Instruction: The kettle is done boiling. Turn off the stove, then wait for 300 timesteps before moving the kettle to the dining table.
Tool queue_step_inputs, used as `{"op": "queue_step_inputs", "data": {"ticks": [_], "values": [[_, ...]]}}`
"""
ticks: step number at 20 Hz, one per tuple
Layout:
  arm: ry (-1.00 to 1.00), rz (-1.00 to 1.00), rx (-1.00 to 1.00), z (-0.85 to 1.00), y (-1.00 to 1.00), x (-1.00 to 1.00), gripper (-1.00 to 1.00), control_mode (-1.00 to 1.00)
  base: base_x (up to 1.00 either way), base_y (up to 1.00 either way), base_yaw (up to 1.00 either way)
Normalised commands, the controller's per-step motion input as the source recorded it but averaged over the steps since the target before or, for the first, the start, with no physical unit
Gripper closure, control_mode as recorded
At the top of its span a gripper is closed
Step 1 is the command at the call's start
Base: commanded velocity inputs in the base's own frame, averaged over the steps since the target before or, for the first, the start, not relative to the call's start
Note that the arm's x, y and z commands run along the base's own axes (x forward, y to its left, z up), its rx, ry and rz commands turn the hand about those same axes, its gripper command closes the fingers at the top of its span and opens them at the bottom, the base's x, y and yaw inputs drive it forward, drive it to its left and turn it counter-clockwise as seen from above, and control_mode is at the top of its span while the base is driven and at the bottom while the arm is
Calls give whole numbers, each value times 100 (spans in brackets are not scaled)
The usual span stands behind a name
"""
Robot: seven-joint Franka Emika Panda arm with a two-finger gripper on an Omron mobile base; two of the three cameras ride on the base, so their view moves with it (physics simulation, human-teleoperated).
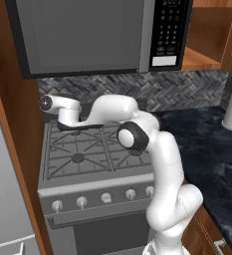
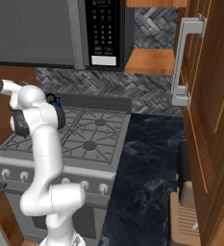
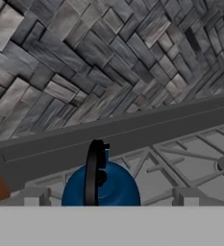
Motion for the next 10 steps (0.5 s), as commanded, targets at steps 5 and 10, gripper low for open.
{"op": "queue_step_inputs", "data": {"ticks": [5,10], "values": [[0,0,0,-12,0,15,-100,-100,0,0,0],[0,0,0,-13,0,10,-100,-100,0,0,0]]}}
